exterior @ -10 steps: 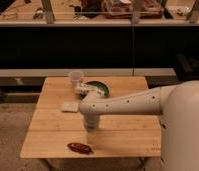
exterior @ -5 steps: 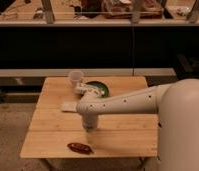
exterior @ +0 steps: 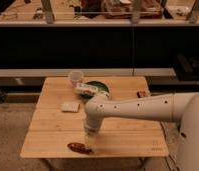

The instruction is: Place the pepper on the white sponge

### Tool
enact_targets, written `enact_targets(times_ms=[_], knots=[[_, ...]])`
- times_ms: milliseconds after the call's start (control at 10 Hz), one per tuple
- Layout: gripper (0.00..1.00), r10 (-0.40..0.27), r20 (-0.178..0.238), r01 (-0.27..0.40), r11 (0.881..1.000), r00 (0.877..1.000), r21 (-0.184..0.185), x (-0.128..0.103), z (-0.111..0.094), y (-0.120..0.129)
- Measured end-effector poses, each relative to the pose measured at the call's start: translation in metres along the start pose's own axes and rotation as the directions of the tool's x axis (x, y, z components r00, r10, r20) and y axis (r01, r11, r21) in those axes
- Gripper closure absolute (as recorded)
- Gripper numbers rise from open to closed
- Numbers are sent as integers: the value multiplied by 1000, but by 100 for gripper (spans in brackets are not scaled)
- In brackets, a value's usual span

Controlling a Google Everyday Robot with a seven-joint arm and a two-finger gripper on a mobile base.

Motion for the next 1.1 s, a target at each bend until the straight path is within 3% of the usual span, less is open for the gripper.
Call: enact_targets(times_ms=[100, 300, 500, 800, 1100], knots=[[34, -8, -10, 7, 1000, 1000, -12, 6, 3, -6], [34, -36, -32, 34, 997, 999, -73, 6, 13, -14], [34, -75, -27, 71, 990, 997, -125, 6, 24, -19], [34, -87, -27, 82, 986, 996, -145, 5, 34, -19], [34, -78, -25, 75, 992, 997, -103, 4, 46, -15]])
